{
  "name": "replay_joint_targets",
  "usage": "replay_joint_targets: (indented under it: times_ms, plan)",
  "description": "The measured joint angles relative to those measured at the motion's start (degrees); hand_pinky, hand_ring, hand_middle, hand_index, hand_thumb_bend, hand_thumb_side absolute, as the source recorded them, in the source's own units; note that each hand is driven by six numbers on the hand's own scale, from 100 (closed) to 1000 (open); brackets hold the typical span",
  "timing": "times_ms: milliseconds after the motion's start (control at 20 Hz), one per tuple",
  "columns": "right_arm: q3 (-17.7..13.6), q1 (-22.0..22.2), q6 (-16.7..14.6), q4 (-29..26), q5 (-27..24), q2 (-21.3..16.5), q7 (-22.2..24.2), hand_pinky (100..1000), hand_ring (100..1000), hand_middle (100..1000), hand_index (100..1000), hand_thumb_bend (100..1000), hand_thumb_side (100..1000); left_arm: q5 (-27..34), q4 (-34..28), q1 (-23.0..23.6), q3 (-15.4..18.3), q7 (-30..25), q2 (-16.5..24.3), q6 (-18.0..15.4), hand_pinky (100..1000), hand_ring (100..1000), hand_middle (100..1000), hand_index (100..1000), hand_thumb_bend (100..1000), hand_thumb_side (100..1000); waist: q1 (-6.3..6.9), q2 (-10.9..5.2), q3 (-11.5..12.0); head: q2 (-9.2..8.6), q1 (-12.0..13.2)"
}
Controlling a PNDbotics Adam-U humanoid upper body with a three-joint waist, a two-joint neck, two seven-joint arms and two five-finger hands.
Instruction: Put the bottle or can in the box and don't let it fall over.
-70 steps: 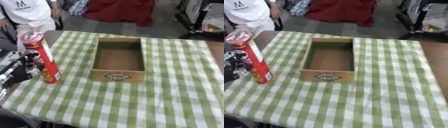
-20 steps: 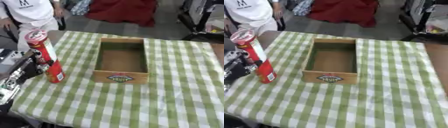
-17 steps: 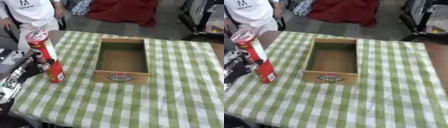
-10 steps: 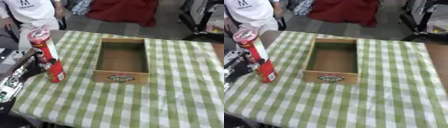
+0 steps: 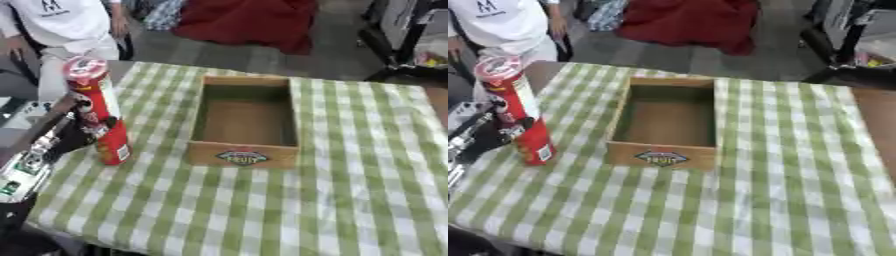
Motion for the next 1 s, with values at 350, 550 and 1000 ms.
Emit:
replay_joint_targets:
  times_ms: [350,550,1000]
  plan:
    - [0.0,0.0,0.03,0.0,-0.01,0.04,0.03,813,777,776,828,100,718,-0.4,0.15,-0.24,0.0,0.51,0.0,0.36,996,1000,904,990,400,474,0.01,0.0,0.0,-0.02,0.0]
    - [0.0,0.0,0.03,0.0,-0.01,0.23,0.04,812,776,776,828,100,719,-0.71,0.15,-0.4,-0.16,0.4,0.0,0.55,998,1000,908,988,404,329,0.01,0.0,0.0,-0.17,0.01]
    - [0.0,0.0,0.03,0.0,-0.01,0.39,0.04,812,777,776,828,100,719,-1.78,0.34,-0.61,-0.33,-0.33,-0.16,1.18,998,1000,908,987,413,332,0.0,0.0,0.0,-0.19,0.04]
